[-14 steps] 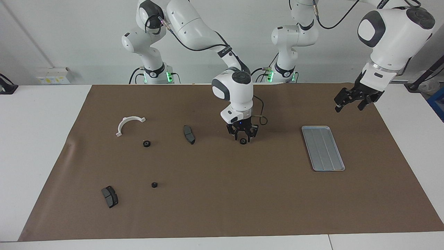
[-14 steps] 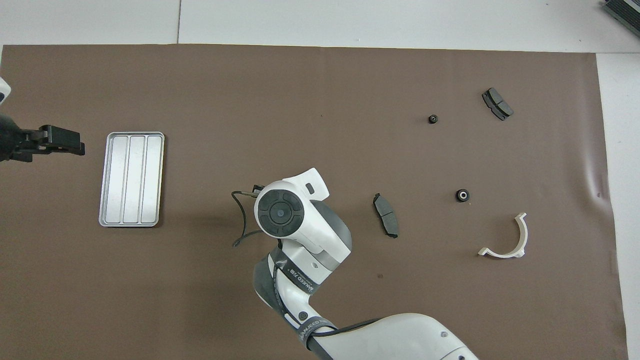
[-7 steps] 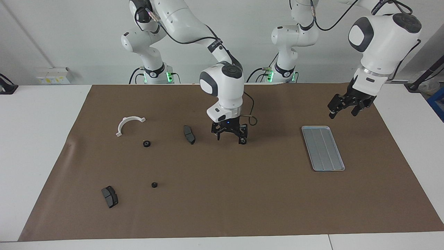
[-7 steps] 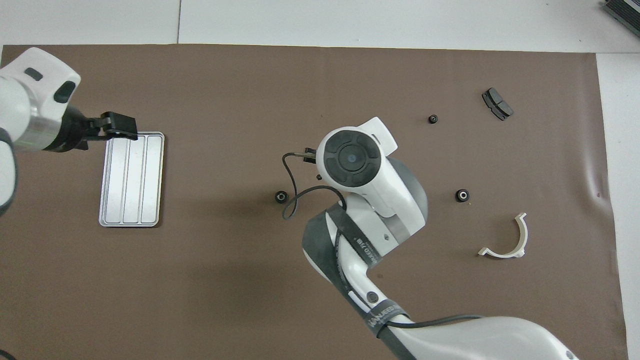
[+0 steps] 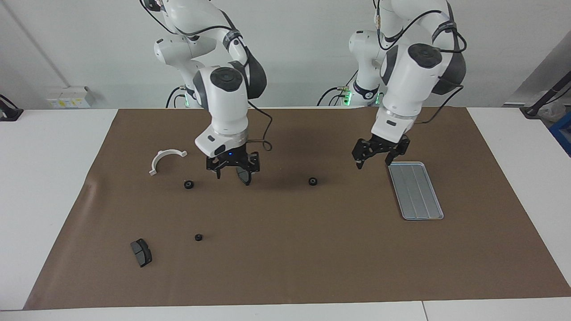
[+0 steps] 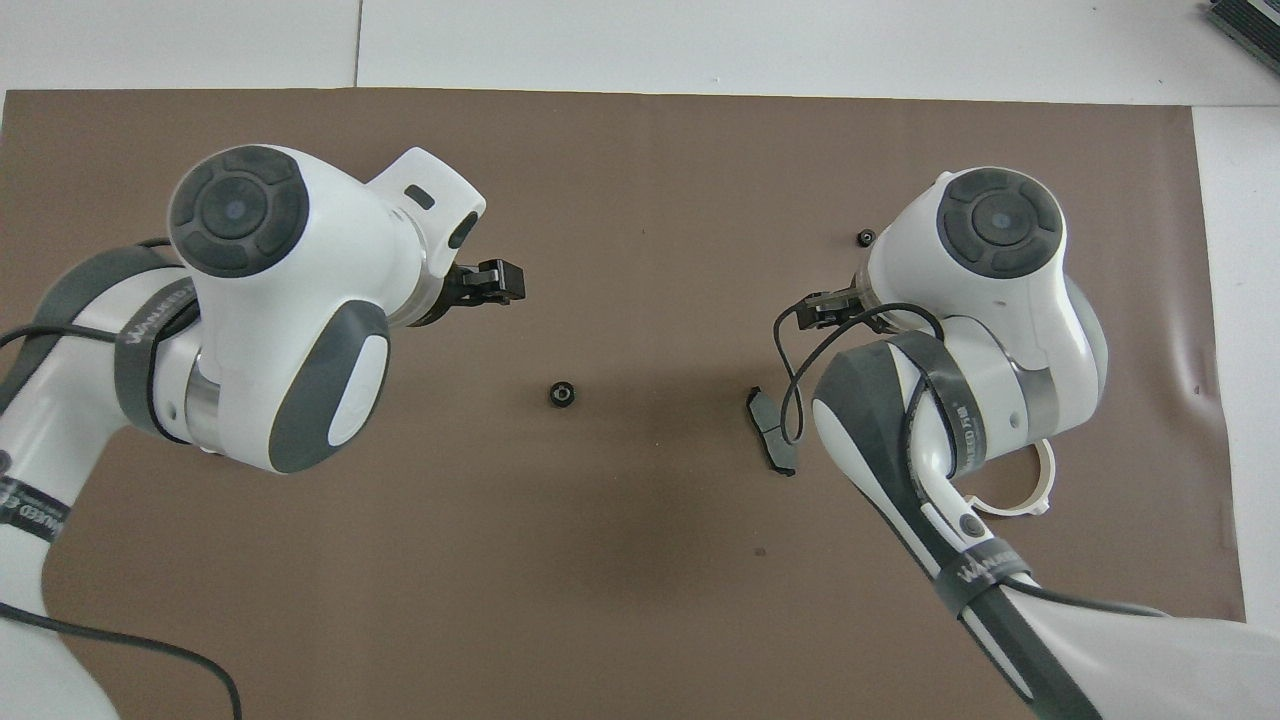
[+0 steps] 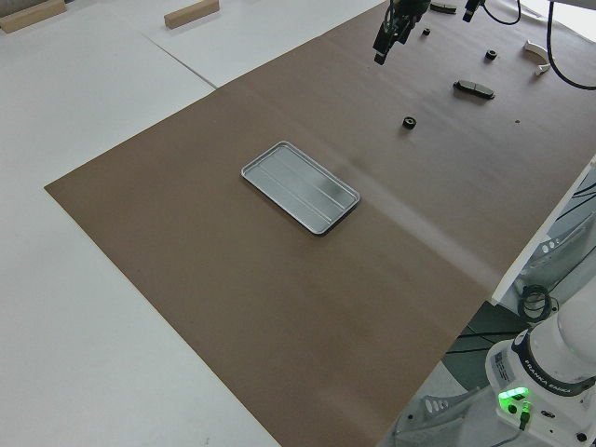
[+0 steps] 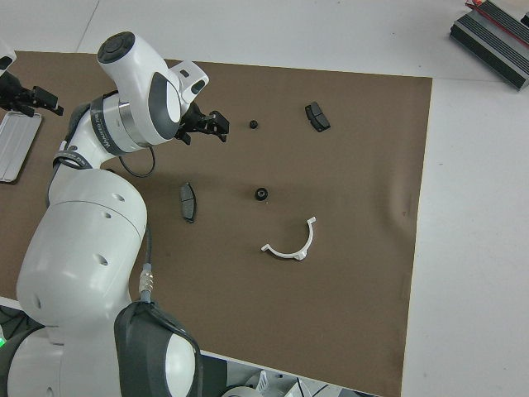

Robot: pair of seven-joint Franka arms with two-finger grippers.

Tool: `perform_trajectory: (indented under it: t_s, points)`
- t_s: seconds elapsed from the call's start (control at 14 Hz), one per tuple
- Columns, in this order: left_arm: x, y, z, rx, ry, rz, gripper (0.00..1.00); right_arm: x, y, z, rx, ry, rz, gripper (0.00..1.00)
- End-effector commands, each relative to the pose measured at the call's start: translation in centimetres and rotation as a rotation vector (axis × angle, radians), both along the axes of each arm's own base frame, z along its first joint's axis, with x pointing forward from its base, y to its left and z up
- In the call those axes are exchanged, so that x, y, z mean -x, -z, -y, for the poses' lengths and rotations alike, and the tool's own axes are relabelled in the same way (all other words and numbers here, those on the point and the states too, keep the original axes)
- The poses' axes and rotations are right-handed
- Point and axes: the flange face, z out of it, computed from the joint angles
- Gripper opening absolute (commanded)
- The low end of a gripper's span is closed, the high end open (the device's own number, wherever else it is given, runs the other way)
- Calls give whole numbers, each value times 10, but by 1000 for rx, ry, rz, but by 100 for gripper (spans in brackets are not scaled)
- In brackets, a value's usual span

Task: Pick bearing gear from pile to tray
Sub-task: 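Grasp the bearing with the left gripper while the right gripper reaches another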

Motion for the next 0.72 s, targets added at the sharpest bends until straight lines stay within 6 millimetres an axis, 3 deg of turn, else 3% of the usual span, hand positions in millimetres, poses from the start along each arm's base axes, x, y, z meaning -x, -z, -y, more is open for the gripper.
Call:
perform_trajectory:
  t_s: [0.0,0.21,0.36,0.5,0.64]
  points:
    - [2,54,38,-37,1,-31,100,15,16,47,-77,-132,-15,100]
    - [7,109,65,-61,1,-35,100,29,40,92,-119,-232,-37,100]
    - [17,133,61,-64,5,-40,100,47,60,108,-117,-274,3,100]
    - [39,156,67,-63,32,-38,100,65,84,122,-109,-300,21,100]
    - [55,167,66,-65,44,-43,100,78,100,129,-107,-303,19,100]
